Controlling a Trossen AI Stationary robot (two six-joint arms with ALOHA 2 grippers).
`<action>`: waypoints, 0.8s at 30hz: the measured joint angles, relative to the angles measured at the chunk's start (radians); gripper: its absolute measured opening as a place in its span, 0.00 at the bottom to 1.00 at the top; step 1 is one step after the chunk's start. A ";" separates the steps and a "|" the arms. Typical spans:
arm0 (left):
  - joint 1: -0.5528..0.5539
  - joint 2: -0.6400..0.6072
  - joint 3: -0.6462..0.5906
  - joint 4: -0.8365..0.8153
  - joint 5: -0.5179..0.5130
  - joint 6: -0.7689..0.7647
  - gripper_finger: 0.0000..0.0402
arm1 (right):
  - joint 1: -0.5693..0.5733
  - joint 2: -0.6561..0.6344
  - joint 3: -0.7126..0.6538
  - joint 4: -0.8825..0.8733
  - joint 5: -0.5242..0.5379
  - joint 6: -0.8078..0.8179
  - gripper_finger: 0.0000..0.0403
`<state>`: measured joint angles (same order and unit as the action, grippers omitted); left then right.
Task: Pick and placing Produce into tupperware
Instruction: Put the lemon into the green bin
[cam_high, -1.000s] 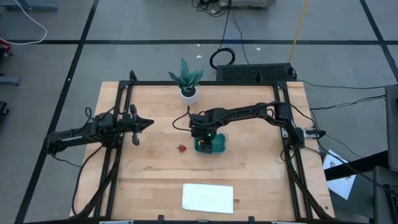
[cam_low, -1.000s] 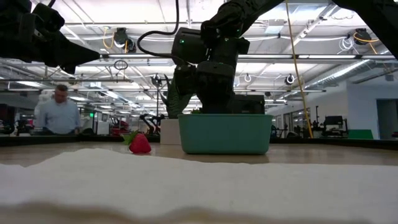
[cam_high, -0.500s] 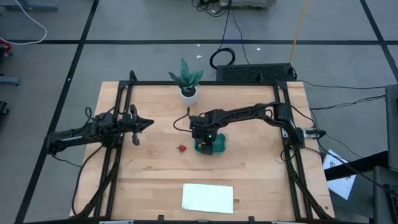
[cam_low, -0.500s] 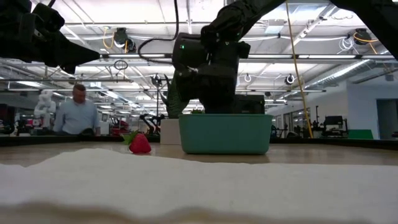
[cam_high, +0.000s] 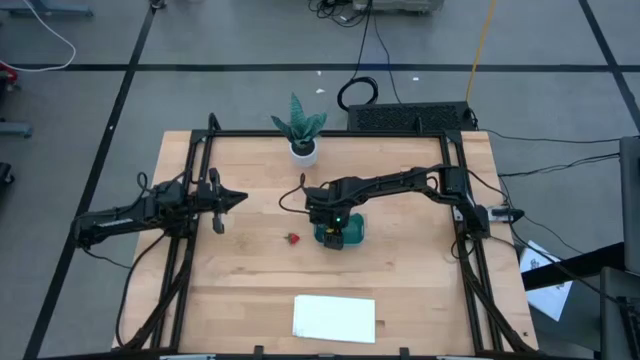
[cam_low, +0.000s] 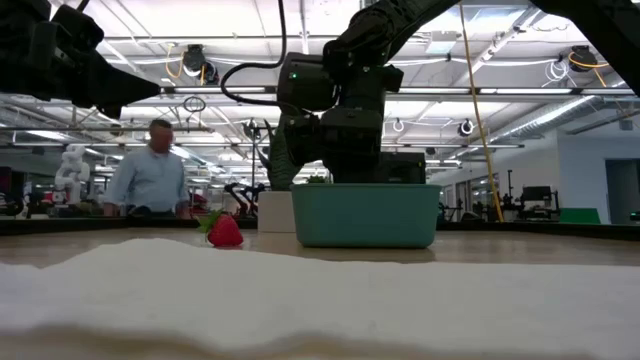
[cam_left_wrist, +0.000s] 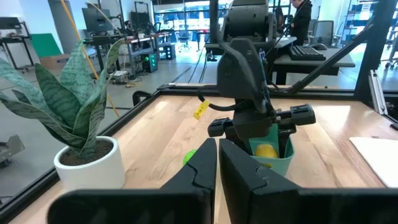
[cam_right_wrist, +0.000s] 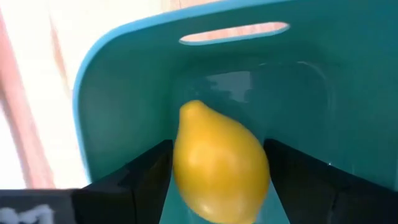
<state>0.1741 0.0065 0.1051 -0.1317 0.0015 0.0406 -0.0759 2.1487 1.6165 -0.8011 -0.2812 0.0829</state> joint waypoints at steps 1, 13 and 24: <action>0.000 0.000 0.000 0.000 0.000 0.000 0.05 | 0.004 -0.001 0.000 0.004 0.014 -0.003 0.62; 0.000 0.000 0.000 0.000 0.000 -0.001 0.05 | 0.026 -0.002 0.009 -0.007 0.066 0.010 0.62; 0.000 0.000 0.000 0.001 0.000 -0.005 0.05 | 0.029 -0.001 0.056 -0.079 0.125 0.006 0.62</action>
<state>0.1741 0.0065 0.1051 -0.1310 0.0013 0.0360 -0.0473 2.1479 1.6725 -0.8797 -0.1564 0.0890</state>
